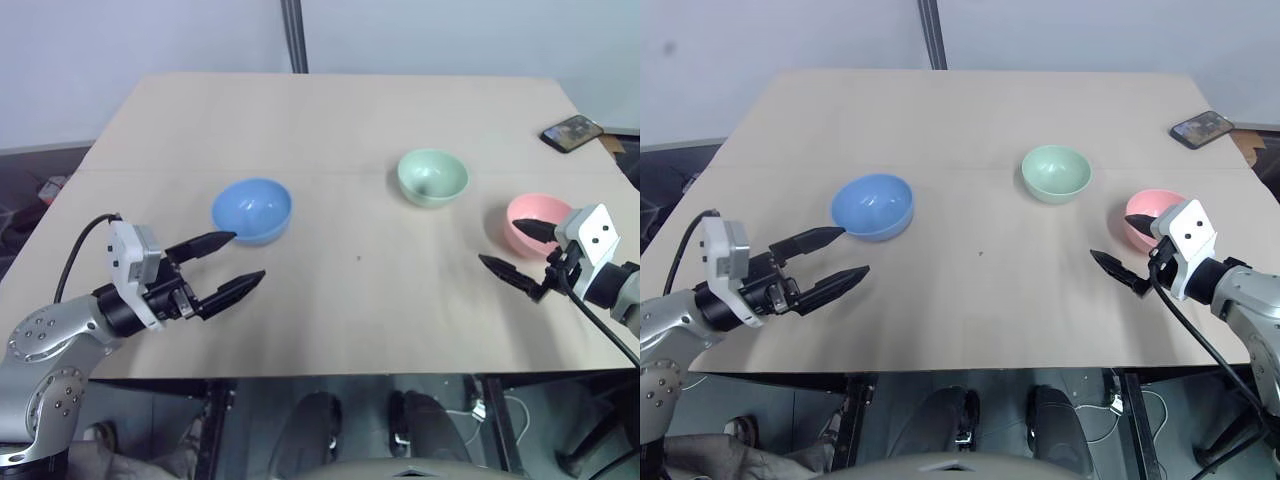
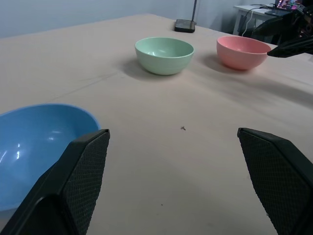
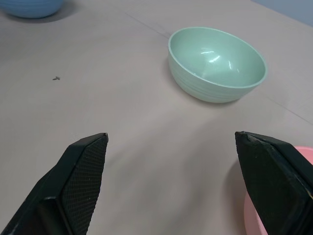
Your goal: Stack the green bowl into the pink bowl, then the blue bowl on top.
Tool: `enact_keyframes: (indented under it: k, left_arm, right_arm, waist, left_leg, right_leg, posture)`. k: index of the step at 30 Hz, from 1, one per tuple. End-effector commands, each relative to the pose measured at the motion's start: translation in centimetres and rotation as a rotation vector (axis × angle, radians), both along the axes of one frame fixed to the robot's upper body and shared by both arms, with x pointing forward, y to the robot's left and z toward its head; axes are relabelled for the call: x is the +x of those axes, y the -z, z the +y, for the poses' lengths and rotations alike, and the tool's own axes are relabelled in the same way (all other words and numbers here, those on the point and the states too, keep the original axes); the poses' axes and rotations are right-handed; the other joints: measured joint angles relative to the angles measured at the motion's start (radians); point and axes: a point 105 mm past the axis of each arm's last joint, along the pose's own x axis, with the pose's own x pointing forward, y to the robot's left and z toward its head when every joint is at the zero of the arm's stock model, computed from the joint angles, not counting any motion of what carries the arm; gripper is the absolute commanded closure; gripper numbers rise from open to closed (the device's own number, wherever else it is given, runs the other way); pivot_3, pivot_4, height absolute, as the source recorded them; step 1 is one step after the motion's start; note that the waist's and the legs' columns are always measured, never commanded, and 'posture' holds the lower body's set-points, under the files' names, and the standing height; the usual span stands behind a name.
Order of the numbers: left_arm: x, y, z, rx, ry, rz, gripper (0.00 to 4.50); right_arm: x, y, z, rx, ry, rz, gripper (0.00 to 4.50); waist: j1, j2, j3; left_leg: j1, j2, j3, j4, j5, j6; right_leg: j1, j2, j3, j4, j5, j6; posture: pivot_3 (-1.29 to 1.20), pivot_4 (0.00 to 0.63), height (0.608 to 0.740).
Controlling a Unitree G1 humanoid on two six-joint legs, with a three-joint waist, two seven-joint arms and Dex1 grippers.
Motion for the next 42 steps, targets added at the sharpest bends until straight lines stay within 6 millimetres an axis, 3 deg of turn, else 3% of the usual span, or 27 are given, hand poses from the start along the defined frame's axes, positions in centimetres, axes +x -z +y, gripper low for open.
enact_keyframes:
  k: [1,15,21,25,28,34,36,39,42]
  left_arm:
    - [-0.4,-1.3,-0.3,0.0,0.02,-0.048,0.07]
    - [-0.6,-1.8,-1.3,-0.036,0.042,-0.072,0.07]
    - [-1.7,-1.5,-3.9,0.026,0.243,-0.101,0.07]
    - [-1.7,-1.6,-4.7,0.009,0.287,-0.108,0.07]
    - [-1.6,-1.8,-4.9,0.013,0.295,-0.123,0.0]
    - [-1.5,-2.1,-5.0,0.005,0.298,-0.13,0.0]
    - [-1.5,-2.0,-5.0,0.002,0.302,-0.123,0.0]
    - [-1.7,-1.9,-5.0,-0.005,0.316,-0.108,0.0]
    - [-1.8,-1.6,-5.2,-0.003,0.342,-0.085,0.0]
  right_arm:
    - [0.2,-0.9,-0.7,-0.024,0.013,-0.042,0.14]
    - [2.7,0.1,-1.0,-0.031,0.075,-0.048,0.14]
    - [5.1,1.5,-1.9,-0.099,0.233,-0.018,0.14]
    - [6.4,3.0,-2.6,-0.132,0.335,0.045,0.14]
    - [7.2,3.6,-2.6,-0.126,0.353,0.078,1.0]
    - [7.9,3.0,-1.8,-0.129,0.332,0.07,3.81]
    - [7.8,2.4,-1.2,-0.132,0.299,0.059,4.49]
    - [6.1,1.5,2.0,-0.131,0.084,0.043,4.49]
    - [2.7,1.0,6.7,-0.084,-0.235,0.056,4.49]
  waist:
    - [0.0,0.0,0.0]
    - [-0.001,0.0,0.0]
    - [-0.001,0.0,0.0]
    - [-0.002,0.0,0.0]
    - [-0.002,0.0,0.0]
    - [-0.003,0.0,0.0]
    - [-0.003,0.0,0.0]
    - [-0.003,0.001,0.0]
    - [-0.003,0.001,0.001]
  left_leg:
    - [0.0,0.0,0.0,0.0,0.0,0.0]
    - [0.0,0.0,0.0,0.0,0.0,0.0]
    - [0.0,0.0,0.0,0.0,0.0,0.0]
    - [0.0,-0.001,0.002,0.0,0.0,0.0]
    - [-0.001,0.0,0.002,-0.001,0.001,-0.001]
    - [-0.002,-0.001,0.003,0.0,0.0,0.0]
    - [-0.002,-0.001,0.003,0.0,0.0,0.0]
    - [-0.002,0.0,0.002,-0.001,0.0,0.0]
    - [-0.002,0.0,0.002,-0.001,0.0,0.0]
  right_leg:
    - [0.0,0.0,0.0,0.0,0.0,0.0]
    - [0.0,0.0,0.0,0.0,0.0,0.0]
    - [0.0,0.0,0.0,0.0,0.0,0.0]
    - [-0.001,0.001,0.001,0.0,0.0,0.0]
    - [-0.002,0.001,0.001,0.0,0.0,-0.001]
    - [-0.002,0.002,0.002,0.0,0.0,0.0]
    - [-0.002,0.002,0.002,0.0,0.0,0.0]
    - [-0.002,0.003,0.002,0.0,0.0,0.0]
    - [-0.003,0.004,0.002,0.0,0.002,0.003]
  posture:
    - [0.0,0.15,0.74]
    - [0.0,0.15,0.74]
    - [0.0,0.15,0.74]
    - [0.0,0.15,0.74]
    - [0.0,0.15,0.74]
    - [0.0,0.15,0.74]
    - [0.0,0.15,0.74]
    - [0.0,0.15,0.74]
    - [0.0,0.15,0.74]
